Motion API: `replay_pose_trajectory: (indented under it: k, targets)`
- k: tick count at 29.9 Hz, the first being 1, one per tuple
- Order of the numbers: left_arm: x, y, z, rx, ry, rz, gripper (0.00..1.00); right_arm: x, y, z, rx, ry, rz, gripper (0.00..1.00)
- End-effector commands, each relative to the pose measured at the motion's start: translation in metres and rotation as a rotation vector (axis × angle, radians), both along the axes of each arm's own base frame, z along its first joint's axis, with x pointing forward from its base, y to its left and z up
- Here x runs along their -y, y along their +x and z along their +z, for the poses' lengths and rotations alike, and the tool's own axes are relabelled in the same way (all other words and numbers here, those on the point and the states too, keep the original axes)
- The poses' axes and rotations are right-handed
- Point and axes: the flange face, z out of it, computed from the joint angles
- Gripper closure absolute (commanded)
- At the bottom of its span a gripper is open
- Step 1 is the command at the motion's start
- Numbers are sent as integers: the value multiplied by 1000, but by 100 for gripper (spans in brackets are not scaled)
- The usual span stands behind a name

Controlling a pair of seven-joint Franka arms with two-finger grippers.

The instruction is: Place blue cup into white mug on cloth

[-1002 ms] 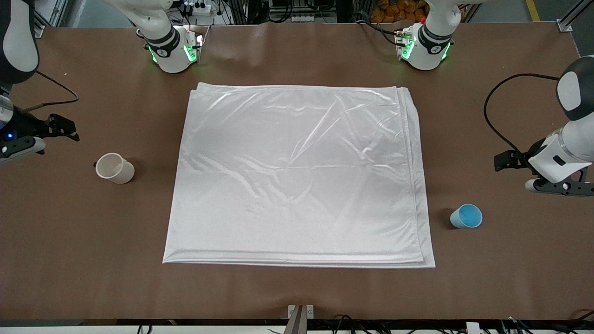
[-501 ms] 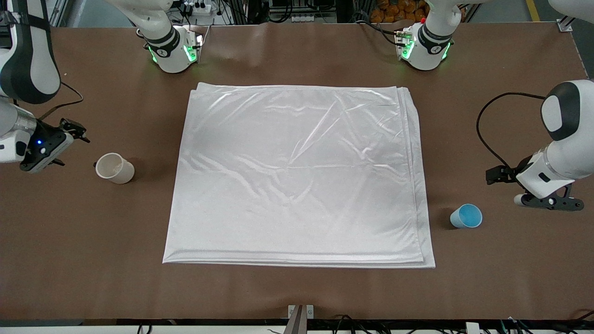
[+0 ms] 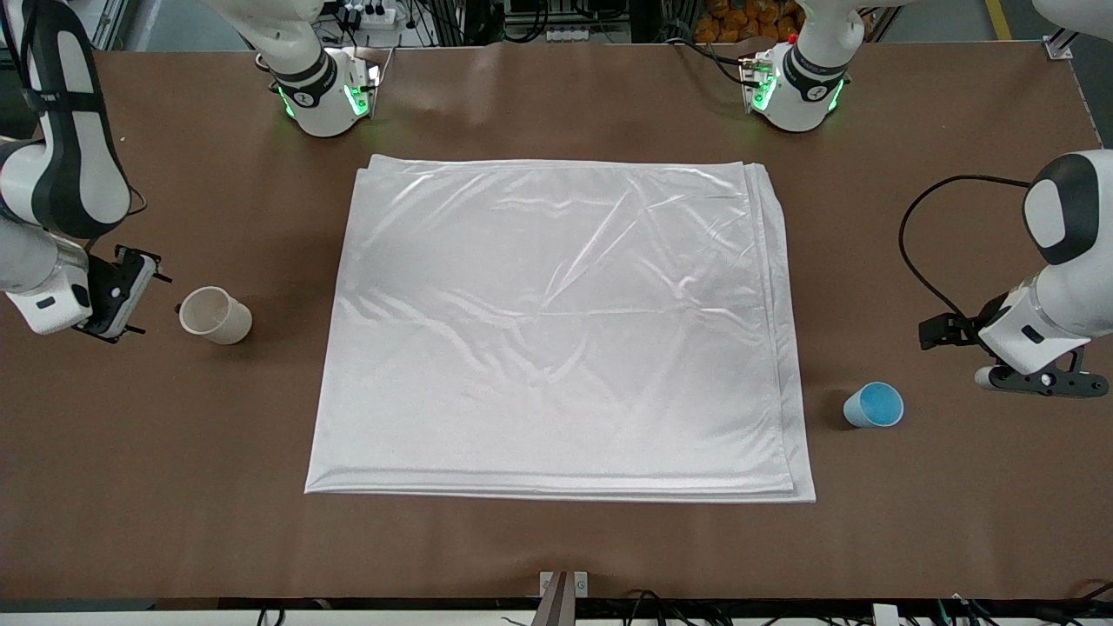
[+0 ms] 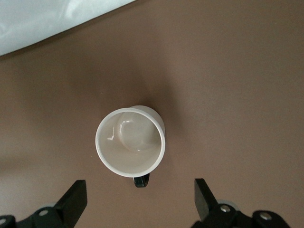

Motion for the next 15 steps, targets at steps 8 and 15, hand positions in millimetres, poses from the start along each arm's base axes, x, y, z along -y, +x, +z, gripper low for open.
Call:
replay_pose_trajectory:
  k: [8, 15]
  targets:
    - [-2, 14, -18, 21, 4, -29, 0, 26, 2, -38, -5, -17, 197, 0]
    - [-3, 22, -43, 14, 9, -33, 0, 42, -16, -71, 9, -12, 217, 0]
